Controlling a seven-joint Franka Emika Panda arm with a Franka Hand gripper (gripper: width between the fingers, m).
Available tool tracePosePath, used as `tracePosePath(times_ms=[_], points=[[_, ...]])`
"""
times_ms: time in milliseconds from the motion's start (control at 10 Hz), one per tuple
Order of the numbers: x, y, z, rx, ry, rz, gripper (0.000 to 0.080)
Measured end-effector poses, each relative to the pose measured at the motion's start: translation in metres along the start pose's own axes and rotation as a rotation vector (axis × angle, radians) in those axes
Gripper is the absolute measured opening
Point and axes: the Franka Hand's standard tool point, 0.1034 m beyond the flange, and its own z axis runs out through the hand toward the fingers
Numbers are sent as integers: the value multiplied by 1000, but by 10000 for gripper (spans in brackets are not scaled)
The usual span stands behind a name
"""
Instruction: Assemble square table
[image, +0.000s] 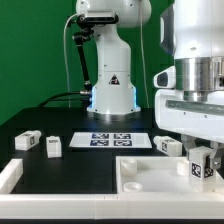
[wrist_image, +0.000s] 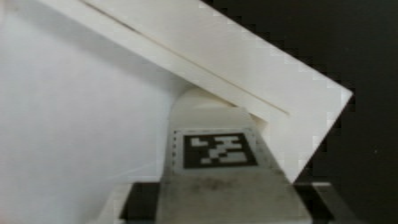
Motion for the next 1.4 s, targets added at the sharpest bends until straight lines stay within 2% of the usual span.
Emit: tracePosePath(times_ms=[200,400,600,900,1000,1100,1200,1300,1400], points=[[-2,-1,1,1,-34,300,287],[-4,-4,1,21,-50,639,288],[-3,-3,1,33,-32,707,290],[-1,-1,2,30,-30,691,292],[-1,-1,2,29,-30,689,402],[-1,-1,3,29,-30,689,563],[-1,-1,3,29,-30,689,563],[-1,-1,2,30,-30,673,630],[-1,1,-5,34,-35,616,630]])
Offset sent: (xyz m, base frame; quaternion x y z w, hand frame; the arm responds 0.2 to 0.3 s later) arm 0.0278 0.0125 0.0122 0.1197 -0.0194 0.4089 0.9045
